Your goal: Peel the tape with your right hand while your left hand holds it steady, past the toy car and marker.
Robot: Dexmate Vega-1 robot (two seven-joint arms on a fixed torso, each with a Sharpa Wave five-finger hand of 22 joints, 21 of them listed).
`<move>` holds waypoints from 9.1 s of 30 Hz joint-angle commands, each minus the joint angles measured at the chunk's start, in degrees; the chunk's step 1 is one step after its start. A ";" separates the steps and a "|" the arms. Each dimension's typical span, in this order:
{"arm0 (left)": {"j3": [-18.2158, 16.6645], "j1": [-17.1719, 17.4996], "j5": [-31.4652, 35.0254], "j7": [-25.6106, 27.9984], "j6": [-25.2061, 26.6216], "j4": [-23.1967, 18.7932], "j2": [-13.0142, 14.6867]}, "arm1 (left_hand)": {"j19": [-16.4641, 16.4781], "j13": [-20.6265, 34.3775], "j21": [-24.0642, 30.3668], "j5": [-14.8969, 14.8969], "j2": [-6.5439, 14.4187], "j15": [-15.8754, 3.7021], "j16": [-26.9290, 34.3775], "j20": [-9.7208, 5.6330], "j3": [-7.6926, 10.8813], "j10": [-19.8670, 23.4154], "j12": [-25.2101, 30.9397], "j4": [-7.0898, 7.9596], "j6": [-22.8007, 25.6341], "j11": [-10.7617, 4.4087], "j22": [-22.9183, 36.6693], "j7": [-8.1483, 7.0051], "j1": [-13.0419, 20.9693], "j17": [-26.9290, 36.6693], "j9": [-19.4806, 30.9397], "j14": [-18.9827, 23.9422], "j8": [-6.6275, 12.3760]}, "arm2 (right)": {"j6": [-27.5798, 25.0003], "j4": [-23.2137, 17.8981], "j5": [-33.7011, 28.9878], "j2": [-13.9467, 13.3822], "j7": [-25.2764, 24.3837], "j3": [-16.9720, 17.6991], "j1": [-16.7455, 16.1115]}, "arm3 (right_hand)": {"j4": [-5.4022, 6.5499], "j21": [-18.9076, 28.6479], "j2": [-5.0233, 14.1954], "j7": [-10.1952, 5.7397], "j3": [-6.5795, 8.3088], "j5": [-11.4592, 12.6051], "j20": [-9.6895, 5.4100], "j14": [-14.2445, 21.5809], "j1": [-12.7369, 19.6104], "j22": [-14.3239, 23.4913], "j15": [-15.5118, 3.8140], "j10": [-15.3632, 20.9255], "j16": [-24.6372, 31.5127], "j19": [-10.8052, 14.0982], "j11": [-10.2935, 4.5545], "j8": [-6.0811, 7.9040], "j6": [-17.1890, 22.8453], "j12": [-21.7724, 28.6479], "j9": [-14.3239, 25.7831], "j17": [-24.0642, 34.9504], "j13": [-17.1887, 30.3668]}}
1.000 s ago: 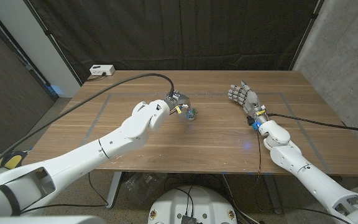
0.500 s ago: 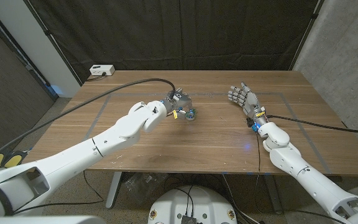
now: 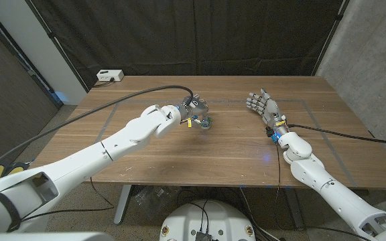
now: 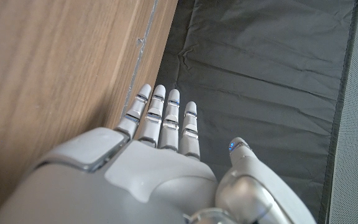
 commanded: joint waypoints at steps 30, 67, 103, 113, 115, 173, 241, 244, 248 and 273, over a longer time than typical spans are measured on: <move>6.57 -4.08 9.11 5.39 -4.60 10.45 -3.72 | -2.16 -2.55 -2.61 0.20 1.31 -5.33 1.65 -2.14 -3.55 3.62 1.11 2.46 -1.25 -0.44 -0.10 -0.10 -3.57 -5.34 -0.57 4.03 -1.93 | -1.09 1.37 -0.12 0.08 0.10 -0.14 1.75 | 0.43 -0.41 -0.09 -0.13 0.28 0.39 0.31 1.20 -0.66 0.17 -0.24 1.01 -0.06 0.69 0.21 0.02 0.32 -0.10 0.31 0.02 0.37; 0.64 5.31 -1.95 52.18 8.78 14.55 -6.17 | 3.64 -8.31 -7.00 -0.80 6.63 -6.02 2.33 -1.04 -3.74 6.17 -0.37 1.52 23.21 -2.44 0.05 1.75 1.17 -9.54 -0.28 9.39 5.94 | -0.77 -1.25 -1.08 0.03 -1.99 -0.22 0.15 | 0.19 -0.89 0.17 -0.07 0.75 0.51 0.25 1.30 -0.21 0.17 -0.33 1.21 -0.29 0.84 -0.01 0.06 0.47 -0.24 0.30 -0.10 0.36; -6.97 10.23 -32.01 64.65 -4.54 15.79 -11.29 | -11.70 -13.27 -18.25 0.38 7.42 0.40 1.91 6.81 -7.47 -6.21 -1.19 3.42 24.44 -1.37 -0.13 0.23 0.16 -11.86 -0.72 -7.32 5.18 | 2.51 -0.08 -1.26 2.16 -2.14 -0.74 -1.29 | -0.84 -1.38 -0.01 -0.12 1.41 0.42 0.26 1.38 1.04 0.17 -0.52 1.26 -0.51 1.03 -0.31 0.06 0.47 -0.42 0.30 -0.27 0.36; -10.29 11.14 -44.95 61.67 -12.12 17.73 -14.08 | -10.48 -13.65 -18.35 0.47 7.69 0.20 2.24 6.79 -7.56 -5.56 -0.85 3.44 24.03 -0.97 -0.10 0.95 0.39 -12.21 -0.46 -6.72 5.11 | 3.11 1.38 -0.98 3.01 -1.30 -1.10 -0.75 | -1.84 -1.57 -0.25 -0.19 1.83 0.40 0.21 1.47 2.20 0.15 -0.74 1.36 -0.56 1.14 -0.38 0.13 0.57 -0.44 0.29 -0.35 0.36; -10.98 11.31 -47.61 60.77 -13.48 18.27 -14.73 | -10.38 -13.69 -18.37 0.48 7.75 0.20 2.29 6.79 -7.56 -5.50 -0.83 3.44 23.99 -0.99 -0.10 0.99 0.43 -12.24 -0.41 -6.61 5.12 | 3.27 1.68 -0.93 3.19 -1.14 -1.16 -0.65 | -2.03 -1.60 -0.31 -0.17 1.89 0.39 0.20 1.50 2.40 0.15 -0.78 1.41 -0.57 1.17 -0.43 0.14 0.60 -0.43 0.29 -0.37 0.36; -20.45 12.23 -117.94 21.92 -10.93 25.85 -27.88 | -5.39 -14.69 -19.40 0.23 9.30 -0.42 3.56 6.43 -7.42 0.62 0.98 2.65 23.28 -1.09 0.03 5.07 2.97 -13.39 1.11 -3.67 6.04 | -15.33 -20.97 -21.72 -8.16 -16.49 -4.66 -3.98 | -10.34 -5.64 -5.12 0.08 1.28 -0.15 0.47 1.05 10.43 0.67 -4.41 2.03 1.36 -2.87 -2.24 1.29 3.78 0.74 0.45 0.76 0.85; -19.44 10.97 -115.45 24.46 -14.37 33.05 -32.66 | -1.91 -14.78 -20.35 -0.70 9.05 -1.51 3.74 4.93 -8.45 2.43 0.61 2.26 23.59 -1.82 0.13 3.77 3.73 -13.57 -0.39 -2.64 5.33 | -11.87 -15.47 -11.04 -9.07 7.08 -8.57 5.56 | -10.95 0.55 -3.54 1.40 -5.51 0.47 -2.06 16.48 16.66 4.90 -11.37 21.45 35.01 6.87 -3.09 1.29 16.49 10.51 0.78 24.73 10.89; -19.36 10.87 -115.24 24.57 -14.25 33.34 -32.65 | -1.88 -14.79 -20.43 -0.72 9.09 -1.55 3.74 4.88 -8.47 2.44 0.58 2.25 23.64 -1.90 0.13 3.77 3.77 -13.57 -0.39 -2.62 5.34 | -11.98 -15.17 -11.19 -8.88 7.55 -8.88 6.19 | -10.94 0.63 -3.86 1.39 -5.82 0.48 -1.96 16.31 16.65 4.96 -11.45 21.39 35.18 6.81 -3.43 1.10 16.46 10.65 0.78 24.63 11.15; -19.30 10.79 -115.23 24.53 -14.15 33.65 -32.80 | -1.82 -14.78 -20.54 -0.74 9.13 -1.49 3.70 4.86 -8.52 2.47 0.53 2.24 23.74 -1.94 0.14 3.79 3.83 -13.57 -0.36 -2.67 5.37 | -13.93 -15.83 -12.37 -9.31 7.78 -9.67 7.40 | -11.31 0.77 -3.82 0.92 -5.72 0.67 -2.03 16.58 17.58 5.03 -12.00 21.56 35.62 6.78 -4.05 0.96 16.64 10.95 0.80 24.47 11.51; -19.22 9.41 -114.59 22.89 -15.24 36.19 -33.55 | -1.53 -14.77 -21.05 -0.88 9.37 -1.42 3.61 4.78 -8.73 2.52 0.31 2.22 23.86 -1.73 0.17 3.98 4.03 -13.57 -0.16 -2.68 5.45 | -23.62 -18.67 -21.22 -7.03 -5.49 -12.21 8.97 | -12.85 10.88 1.77 -2.16 -3.37 1.97 -6.85 27.34 37.87 9.45 -18.76 38.07 49.88 14.50 -10.63 1.90 35.58 21.58 1.01 24.68 18.63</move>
